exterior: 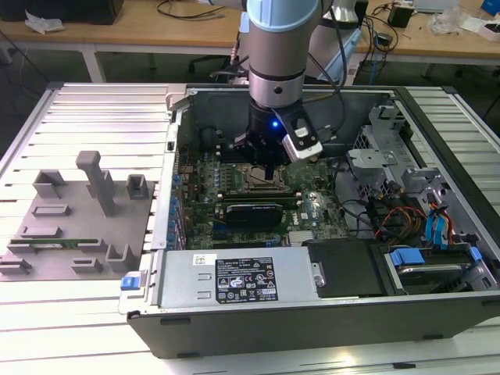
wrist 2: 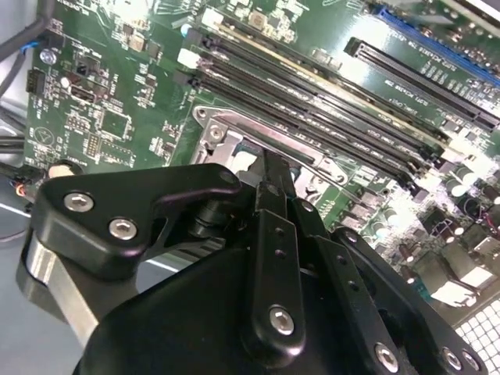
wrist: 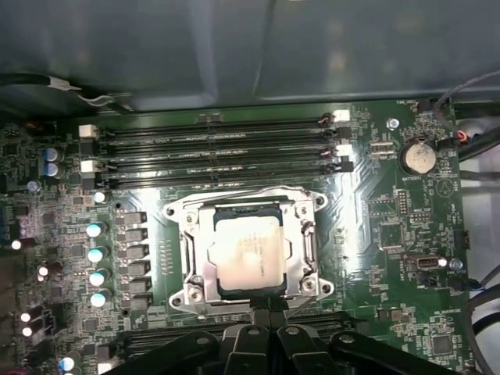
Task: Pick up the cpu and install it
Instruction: 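Install the second cpu locking lever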
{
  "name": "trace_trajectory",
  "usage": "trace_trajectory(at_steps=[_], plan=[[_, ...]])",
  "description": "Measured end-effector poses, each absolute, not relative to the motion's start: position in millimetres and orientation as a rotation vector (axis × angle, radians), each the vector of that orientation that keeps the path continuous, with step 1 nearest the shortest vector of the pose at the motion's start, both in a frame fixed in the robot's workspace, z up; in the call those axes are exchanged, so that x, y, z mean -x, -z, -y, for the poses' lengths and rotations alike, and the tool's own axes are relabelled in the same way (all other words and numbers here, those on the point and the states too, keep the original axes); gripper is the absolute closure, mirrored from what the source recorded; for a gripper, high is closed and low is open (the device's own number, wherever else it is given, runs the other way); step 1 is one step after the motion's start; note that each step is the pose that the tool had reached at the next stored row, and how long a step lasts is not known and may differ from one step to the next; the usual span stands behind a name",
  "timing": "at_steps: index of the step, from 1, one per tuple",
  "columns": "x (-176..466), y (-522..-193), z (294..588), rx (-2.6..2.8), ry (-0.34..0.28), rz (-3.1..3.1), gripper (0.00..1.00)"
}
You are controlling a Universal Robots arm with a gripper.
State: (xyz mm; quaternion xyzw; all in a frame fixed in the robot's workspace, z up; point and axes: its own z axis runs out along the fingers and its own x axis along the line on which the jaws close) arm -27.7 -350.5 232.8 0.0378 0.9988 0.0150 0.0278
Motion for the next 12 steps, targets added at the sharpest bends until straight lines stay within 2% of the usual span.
trace_trajectory(at_steps=[12], plan=[[29.8,-231.4,359.1,-0.117,-0.046,-3.084,0.89]])
